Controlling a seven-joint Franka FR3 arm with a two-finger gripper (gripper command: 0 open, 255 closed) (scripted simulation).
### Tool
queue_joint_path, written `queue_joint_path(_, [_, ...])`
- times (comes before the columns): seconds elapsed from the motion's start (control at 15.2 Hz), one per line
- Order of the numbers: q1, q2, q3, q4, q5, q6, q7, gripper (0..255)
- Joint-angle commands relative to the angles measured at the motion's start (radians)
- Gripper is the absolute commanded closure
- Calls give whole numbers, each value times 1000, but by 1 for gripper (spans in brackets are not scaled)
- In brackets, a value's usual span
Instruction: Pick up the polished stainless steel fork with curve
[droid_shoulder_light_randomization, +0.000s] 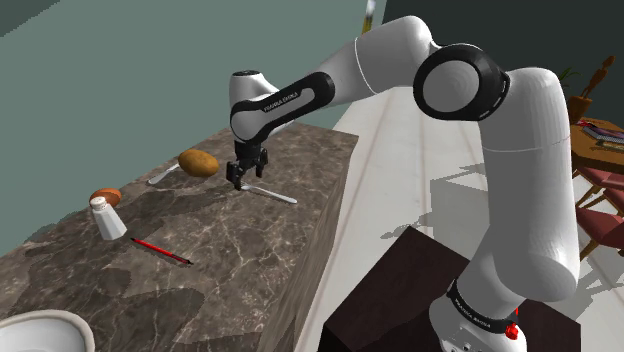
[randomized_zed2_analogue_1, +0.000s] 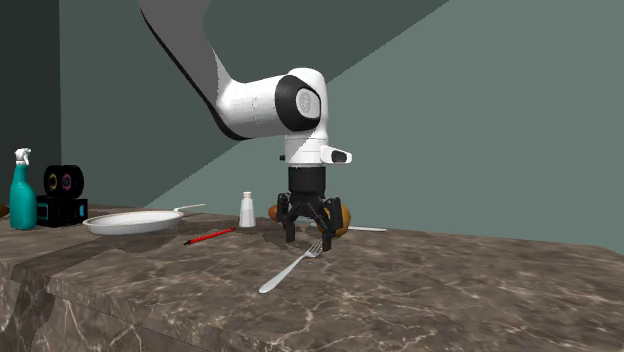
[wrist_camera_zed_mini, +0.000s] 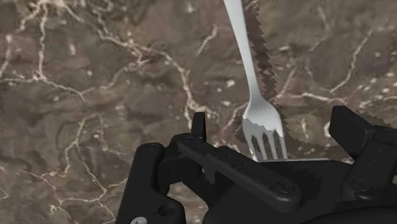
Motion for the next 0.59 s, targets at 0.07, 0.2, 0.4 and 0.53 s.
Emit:
queue_joint_path(0.07, [1, 18, -2, -6, -3, 25, 1, 0])
queue_joint_path(0.2, [1, 18, -2, -5, -3, 24, 1, 255])
queue_joint_path(0.4, [1, 18, -2, -5, -3, 24, 0, 255])
queue_joint_path(0.53, [0, 18, -2, -7, -3, 26, 0, 255])
